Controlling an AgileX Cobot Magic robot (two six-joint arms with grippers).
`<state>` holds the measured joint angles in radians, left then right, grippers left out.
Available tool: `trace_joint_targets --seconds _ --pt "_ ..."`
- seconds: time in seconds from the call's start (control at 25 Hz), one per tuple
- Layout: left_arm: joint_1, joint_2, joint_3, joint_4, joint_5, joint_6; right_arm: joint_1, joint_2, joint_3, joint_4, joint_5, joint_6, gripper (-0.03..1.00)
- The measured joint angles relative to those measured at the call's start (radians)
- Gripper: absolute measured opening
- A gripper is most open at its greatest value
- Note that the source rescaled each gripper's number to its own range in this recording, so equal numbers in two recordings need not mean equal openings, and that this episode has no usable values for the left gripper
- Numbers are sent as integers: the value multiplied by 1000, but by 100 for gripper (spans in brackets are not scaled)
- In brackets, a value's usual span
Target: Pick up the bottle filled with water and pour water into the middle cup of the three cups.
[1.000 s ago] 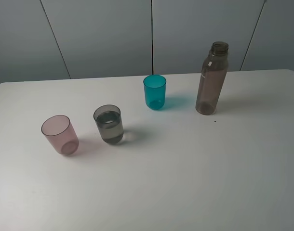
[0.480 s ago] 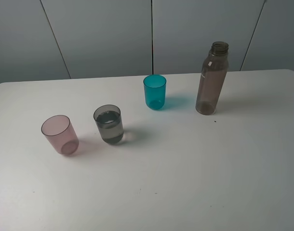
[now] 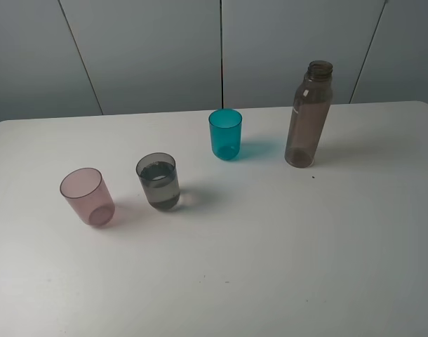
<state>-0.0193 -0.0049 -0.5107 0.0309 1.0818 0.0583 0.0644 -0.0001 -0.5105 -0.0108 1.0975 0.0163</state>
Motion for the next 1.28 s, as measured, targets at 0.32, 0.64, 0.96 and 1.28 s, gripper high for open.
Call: trace_joint_targets --seconds 0.32,0.64,0.96,1.28 --pt "0 0 0 0 0 0 -13 0 0 11 0 -32 100" --pt "0 0 0 0 0 0 -13 0 0 17 0 -55 100" --pt "0 0 0 0 0 0 -13 0 0 -3 0 -16 100" --pt "0 0 0 0 0 0 -13 0 0 -3 0 -16 100"
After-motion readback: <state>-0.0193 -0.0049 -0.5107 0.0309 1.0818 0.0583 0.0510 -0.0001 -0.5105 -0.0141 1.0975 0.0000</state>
